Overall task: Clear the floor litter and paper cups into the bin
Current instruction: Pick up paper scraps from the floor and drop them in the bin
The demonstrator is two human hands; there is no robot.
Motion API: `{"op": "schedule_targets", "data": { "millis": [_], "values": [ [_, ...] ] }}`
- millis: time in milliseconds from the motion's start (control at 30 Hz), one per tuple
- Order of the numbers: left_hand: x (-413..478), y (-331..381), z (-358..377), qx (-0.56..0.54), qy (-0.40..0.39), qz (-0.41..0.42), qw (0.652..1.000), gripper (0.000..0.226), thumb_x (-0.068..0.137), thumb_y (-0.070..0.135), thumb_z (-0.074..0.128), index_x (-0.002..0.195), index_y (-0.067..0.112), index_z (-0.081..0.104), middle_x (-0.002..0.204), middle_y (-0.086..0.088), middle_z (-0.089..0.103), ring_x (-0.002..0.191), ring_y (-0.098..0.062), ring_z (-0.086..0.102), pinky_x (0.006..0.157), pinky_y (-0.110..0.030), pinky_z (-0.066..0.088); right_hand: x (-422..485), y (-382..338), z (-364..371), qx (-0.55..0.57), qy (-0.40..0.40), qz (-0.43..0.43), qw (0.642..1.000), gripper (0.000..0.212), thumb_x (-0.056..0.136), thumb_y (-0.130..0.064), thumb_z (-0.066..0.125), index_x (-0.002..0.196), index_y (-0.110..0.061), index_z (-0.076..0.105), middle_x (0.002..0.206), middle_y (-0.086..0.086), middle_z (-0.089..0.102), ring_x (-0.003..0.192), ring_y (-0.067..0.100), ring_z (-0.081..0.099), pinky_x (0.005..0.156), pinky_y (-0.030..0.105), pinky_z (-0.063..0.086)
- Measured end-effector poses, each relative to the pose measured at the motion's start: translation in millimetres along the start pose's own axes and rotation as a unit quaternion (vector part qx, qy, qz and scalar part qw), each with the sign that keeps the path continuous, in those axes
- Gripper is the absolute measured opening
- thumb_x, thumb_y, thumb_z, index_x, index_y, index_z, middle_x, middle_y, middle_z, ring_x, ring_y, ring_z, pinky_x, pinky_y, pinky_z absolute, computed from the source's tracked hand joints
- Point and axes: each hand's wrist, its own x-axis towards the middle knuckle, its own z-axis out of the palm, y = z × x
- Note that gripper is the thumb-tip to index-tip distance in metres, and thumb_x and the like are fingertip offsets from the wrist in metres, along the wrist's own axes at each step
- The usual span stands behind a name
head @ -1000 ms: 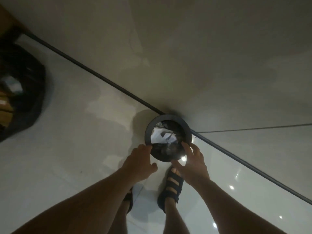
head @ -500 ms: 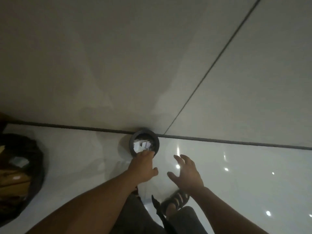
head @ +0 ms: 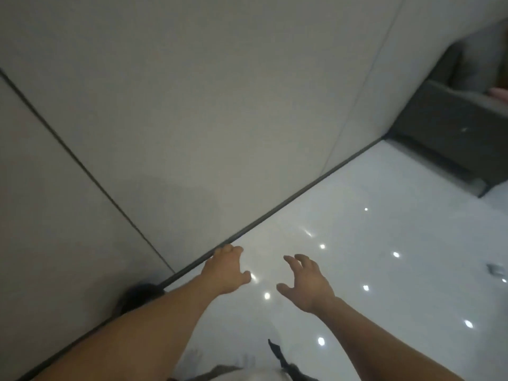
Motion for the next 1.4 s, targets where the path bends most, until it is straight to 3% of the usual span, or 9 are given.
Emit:
{"op": "schedule_targets", "data": {
  "millis": [233,600,967,1200,1400],
  "values": [
    [54.2,169.9,10.8,0.091,-0.020,0.108,0.990,0.073,0.085,0.052,0.055,0.146,0.022,0.028,0.148,-0.002,0.033,0.136,-0.022,0.029,0.107,-0.039,0.034,-29.9,129.3,-65.7,0.053,0.058,0.103,0.992,0.076,0.089,-0.054,0.054,0.152,-0.030,0.020,0.158,-0.001,0.015,0.144,0.022,0.015,0.110,0.043,0.035],
    [181.2,352.3,30.7,0.182,-0.098,0.221,0.953,0.074,0.085,0.053,0.053,0.147,0.020,0.028,0.147,-0.004,0.035,0.136,-0.024,0.030,0.107,-0.040,0.033,-3.1,293.9,-144.6,0.102,0.102,0.238,0.960,0.074,0.090,-0.051,0.054,0.152,-0.028,0.020,0.158,0.000,0.013,0.144,0.024,0.015,0.109,0.042,0.035],
    [320.5,586.0,21.6,0.212,-0.121,0.355,0.902,0.075,0.084,0.052,0.055,0.147,0.020,0.029,0.148,-0.004,0.034,0.135,-0.025,0.031,0.106,-0.039,0.034,33.3,441.9,-242.3,0.158,0.149,0.383,0.898,0.076,0.091,-0.050,0.055,0.153,-0.027,0.020,0.159,0.001,0.013,0.144,0.023,0.015,0.111,0.041,0.034],
    [359.1,726.9,57.1,0.251,-0.140,0.415,0.863,0.075,0.084,0.052,0.055,0.147,0.020,0.028,0.148,-0.005,0.034,0.135,-0.026,0.031,0.105,-0.040,0.035,47.5,554.6,-280.3,0.191,0.180,0.421,0.868,0.076,0.089,-0.051,0.056,0.152,-0.027,0.021,0.159,0.001,0.014,0.144,0.023,0.017,0.112,0.042,0.033],
    [390.0,860.5,89.9,0.265,-0.145,0.421,0.855,0.075,0.085,0.052,0.055,0.147,0.021,0.027,0.148,-0.004,0.034,0.135,-0.026,0.032,0.106,-0.041,0.035,53.2,680.2,-328.2,0.205,0.195,0.424,0.860,0.078,0.089,-0.050,0.057,0.153,-0.025,0.020,0.159,0.001,0.013,0.144,0.023,0.017,0.111,0.041,0.034]
  ]
}}
